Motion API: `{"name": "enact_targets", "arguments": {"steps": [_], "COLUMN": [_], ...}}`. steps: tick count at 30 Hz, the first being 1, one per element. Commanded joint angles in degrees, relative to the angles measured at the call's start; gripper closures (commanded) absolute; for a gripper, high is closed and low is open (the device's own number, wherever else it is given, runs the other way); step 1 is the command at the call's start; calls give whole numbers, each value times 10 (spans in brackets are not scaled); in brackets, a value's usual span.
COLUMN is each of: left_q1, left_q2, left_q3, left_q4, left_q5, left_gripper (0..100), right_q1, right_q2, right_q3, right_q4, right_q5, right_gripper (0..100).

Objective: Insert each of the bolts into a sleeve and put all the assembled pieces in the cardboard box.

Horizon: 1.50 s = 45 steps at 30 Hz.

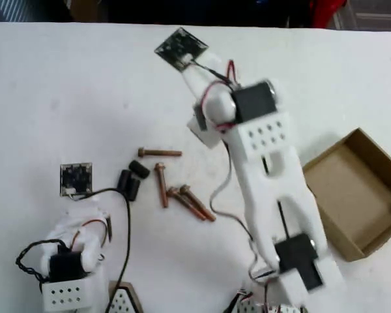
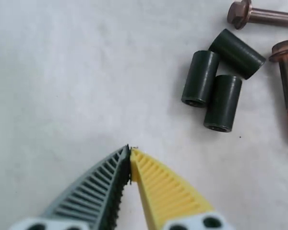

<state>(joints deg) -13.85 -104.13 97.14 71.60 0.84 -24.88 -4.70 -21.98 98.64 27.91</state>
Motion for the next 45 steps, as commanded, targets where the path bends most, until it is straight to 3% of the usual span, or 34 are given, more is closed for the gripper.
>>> {"name": "enact_targets", "arguments": {"steps": [1,13,19,27,41,45], "left_q1": [-2,-1,-1,-2,3,19], "left_q2": [-3,-3,-3,-3,-3,-2], "left_q3": [-1,-1,-1,-1,-100,-169], "left_q4": [-10,3,3,3,37,61], "left_q5": [-6,-6,-6,-6,-27,-39], "left_gripper": [976,976,976,977,979,979], "right_q1": [6,34,96,102,101,106], "right_q2": [-98,-342,-454,-598,-720,-733], "right_q3": [55,296,475,680,881,913], "right_q4": [4,-64,-152,-253,-327,-359], "right_q5": [-5,-5,-5,-5,-5,-51], "right_gripper": [981,981,981,981,981,981]}}
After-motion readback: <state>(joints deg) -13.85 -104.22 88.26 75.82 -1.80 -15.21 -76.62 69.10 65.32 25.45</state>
